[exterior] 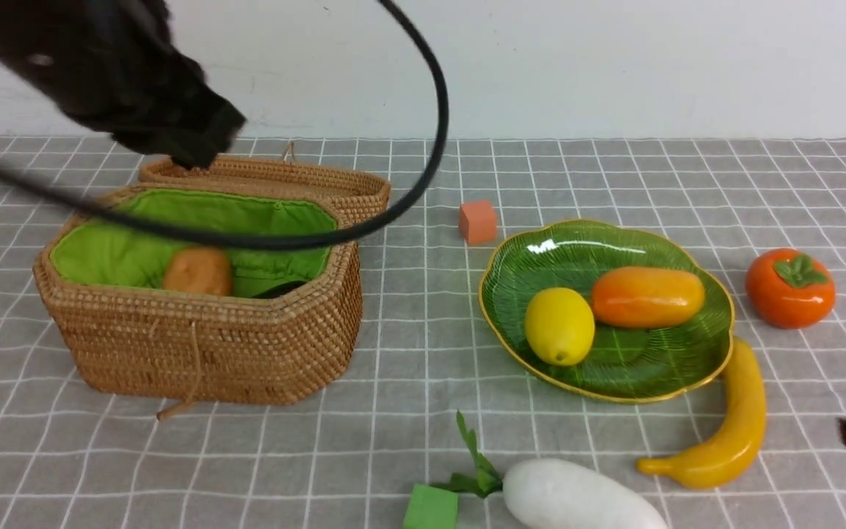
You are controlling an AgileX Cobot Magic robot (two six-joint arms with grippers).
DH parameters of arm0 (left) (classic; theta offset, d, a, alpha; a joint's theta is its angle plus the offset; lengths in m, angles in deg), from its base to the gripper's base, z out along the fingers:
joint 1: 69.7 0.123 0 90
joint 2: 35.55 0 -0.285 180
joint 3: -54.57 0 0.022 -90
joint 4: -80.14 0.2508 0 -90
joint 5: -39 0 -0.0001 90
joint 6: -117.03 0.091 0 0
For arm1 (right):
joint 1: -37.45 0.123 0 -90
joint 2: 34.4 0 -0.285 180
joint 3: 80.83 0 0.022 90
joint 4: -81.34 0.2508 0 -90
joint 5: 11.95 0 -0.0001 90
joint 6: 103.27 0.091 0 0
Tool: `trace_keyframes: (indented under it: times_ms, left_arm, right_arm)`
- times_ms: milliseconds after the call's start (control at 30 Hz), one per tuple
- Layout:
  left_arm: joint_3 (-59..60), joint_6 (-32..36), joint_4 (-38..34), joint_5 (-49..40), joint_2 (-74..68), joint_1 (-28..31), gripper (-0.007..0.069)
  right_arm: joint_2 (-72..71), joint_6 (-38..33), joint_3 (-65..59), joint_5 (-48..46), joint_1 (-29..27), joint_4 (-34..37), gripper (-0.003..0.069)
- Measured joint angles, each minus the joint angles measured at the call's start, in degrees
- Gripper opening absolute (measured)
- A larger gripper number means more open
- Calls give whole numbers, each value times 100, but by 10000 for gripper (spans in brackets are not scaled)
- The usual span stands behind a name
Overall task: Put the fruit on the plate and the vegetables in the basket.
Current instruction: Take a daikon with your right arm and place it on the basket on the left.
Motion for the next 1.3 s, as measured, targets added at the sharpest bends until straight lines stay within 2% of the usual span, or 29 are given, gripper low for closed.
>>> trace_keyframes:
  times_ms: [100, 233, 300, 367, 433, 500, 633, 667, 700, 800, 933, 1133, 1200, 1300]
  left_arm:
    - [919, 4, -442, 113, 1001, 0, -13]
    - [2337, 211, -974, 688, 2361, 0, -13]
    - [3227, 379, -1308, 1131, 3306, 0, -13]
    - [3550, 484, -1449, 1274, 3673, 0, -13]
    - [4222, 731, -1706, 1383, 4472, 0, -13]
    - [4454, 829, -1810, 1397, 4742, 0, -13]
    - [4899, 1036, -2142, 1477, 5393, 0, -13]
    - [4904, 1042, -2168, 1477, 5405, 0, -13]
    - [4917, 1049, -2233, 1492, 5441, 0, -13]
    - [4922, 1070, -2333, 1522, 5455, 0, -13]
    - [4922, 1072, -2445, 1575, 5455, 0, -13]
    - [4922, 1072, -2569, 1593, 5455, 0, -13]
    - [4922, 1072, -2581, 1633, 5455, 0, -13]
    - [4922, 1087, -2598, 1813, 5455, 0, -13]
  right_arm:
    - [550, 0, 141, 0, 78, 34, 169]
    - [1240, 0, 168, 107, 582, -73, 169]
    - [1705, -64, 168, 245, 1048, -431, 180]
    - [1999, -107, 168, 325, 1253, -702, 197]
    - [2470, -132, 168, 524, 1540, -1279, 258]
    - [2693, -132, 168, 658, 1610, -1511, 304]
    - [3598, -145, 168, 1327, 1654, -1860, 540]
    - [3679, -151, 168, 1360, 1654, -1861, 561]
    - [3927, -190, 168, 1610, 1654, -1932, 617]
    - [4538, -345, 173, 2136, 1654, -2055, 673]
    - [5233, -540, 197, 2427, 1654, -2127, 650]
    - [5589, -612, 221, 2433, 1654, -2161, 499]
    - [5589, -605, 315, 2287, 1654, -2161, 503]
    - [5392, -602, 750, 1589, 1692, -2077, 503]
